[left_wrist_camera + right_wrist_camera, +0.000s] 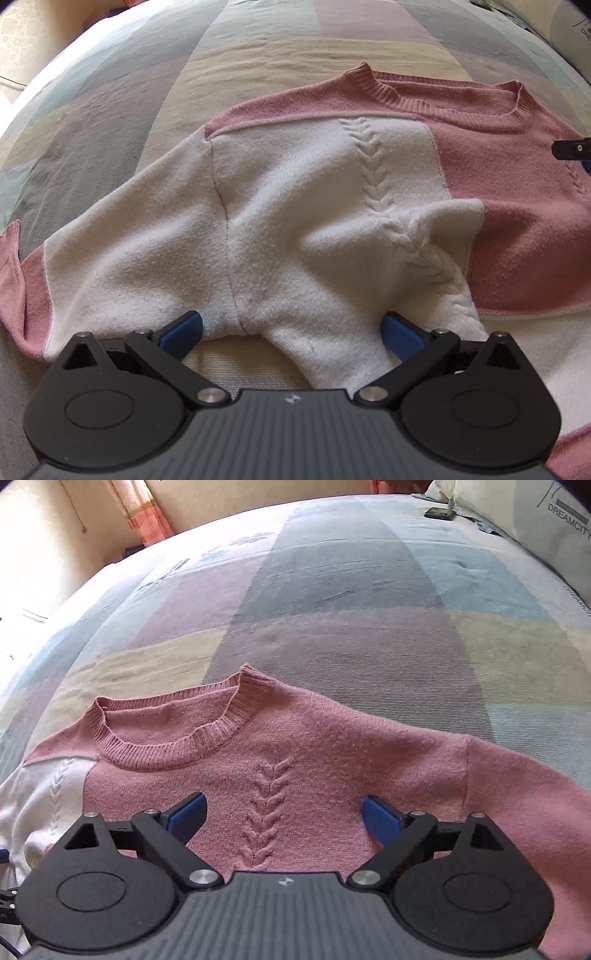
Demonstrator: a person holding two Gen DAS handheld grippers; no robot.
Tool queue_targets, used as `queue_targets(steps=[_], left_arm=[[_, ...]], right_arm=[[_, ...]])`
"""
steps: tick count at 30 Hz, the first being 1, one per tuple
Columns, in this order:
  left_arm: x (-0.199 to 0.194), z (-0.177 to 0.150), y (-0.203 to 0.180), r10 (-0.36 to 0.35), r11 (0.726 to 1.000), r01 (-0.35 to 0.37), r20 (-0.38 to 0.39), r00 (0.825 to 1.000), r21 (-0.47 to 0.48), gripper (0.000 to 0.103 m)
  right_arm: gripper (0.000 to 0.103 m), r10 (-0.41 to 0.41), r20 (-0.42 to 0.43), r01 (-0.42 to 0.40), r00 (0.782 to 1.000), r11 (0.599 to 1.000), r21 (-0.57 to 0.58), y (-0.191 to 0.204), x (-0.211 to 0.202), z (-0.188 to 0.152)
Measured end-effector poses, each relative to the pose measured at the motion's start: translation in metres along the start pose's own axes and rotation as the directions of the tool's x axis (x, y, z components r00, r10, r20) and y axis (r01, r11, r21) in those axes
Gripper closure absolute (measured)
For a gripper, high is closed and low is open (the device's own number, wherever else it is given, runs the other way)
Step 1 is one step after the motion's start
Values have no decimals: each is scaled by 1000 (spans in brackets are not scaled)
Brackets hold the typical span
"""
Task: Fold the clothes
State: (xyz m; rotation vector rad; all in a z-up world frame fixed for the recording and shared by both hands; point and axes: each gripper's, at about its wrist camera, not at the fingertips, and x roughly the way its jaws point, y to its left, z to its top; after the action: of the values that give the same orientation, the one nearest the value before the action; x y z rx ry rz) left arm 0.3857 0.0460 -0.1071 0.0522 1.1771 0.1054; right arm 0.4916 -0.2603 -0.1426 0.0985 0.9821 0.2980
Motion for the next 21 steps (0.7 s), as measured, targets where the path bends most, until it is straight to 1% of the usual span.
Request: queue_targets(steps=[1,3,5,7,9,11,12,13,16,17,19,21], left_arm=[[0,0,0,-3,1000,3,5,1000,3,0],[-1,-1,0,-10,1000,10,15,1000,10,0],[-2,-1,0,-14,1000,14,20,1000,14,0],[-5,1,0,-15,1000,15,16,1000,17,1],[-11,3,-2,-22,999,21,23,1000,36,1],[-18,5,-6,-32,996,29,40,999,79,1],[-21,5,-9,-32,994,27,50,998,108,1],[-24,6,-13,-33,990,25,59,998,137,1],[-31,9,-24,-39,977,20,84,996,213,1],[-33,11,-27,-43,975,22,88,995,221,1],[-34,16,-32,-51,974,29,94,994,223,1],[-35,21,-36,-53,977,32,95,994,210,1]], right_arm=[[0,-22,36,23,999,999,-34,6,6,1],[0,-55,64,59,996,997,-57,7,18,13],[0,-60,64,62,996,998,-26,1,26,29],[0,-54,33,54,998,998,12,-3,26,42],[0,-31,-9,31,999,999,10,-3,15,46],[0,-20,27,20,999,1000,-1,-8,-13,39],[0,-38,52,38,998,999,2,-15,-30,33],[0,-57,72,56,996,998,12,-24,-46,26],[0,-130,81,120,988,986,116,-71,-85,2],[0,-155,81,141,985,978,154,-88,-98,-6],[0,-207,70,184,976,950,253,-128,-120,-21],[0,-252,60,214,966,908,359,-169,-140,-35]])
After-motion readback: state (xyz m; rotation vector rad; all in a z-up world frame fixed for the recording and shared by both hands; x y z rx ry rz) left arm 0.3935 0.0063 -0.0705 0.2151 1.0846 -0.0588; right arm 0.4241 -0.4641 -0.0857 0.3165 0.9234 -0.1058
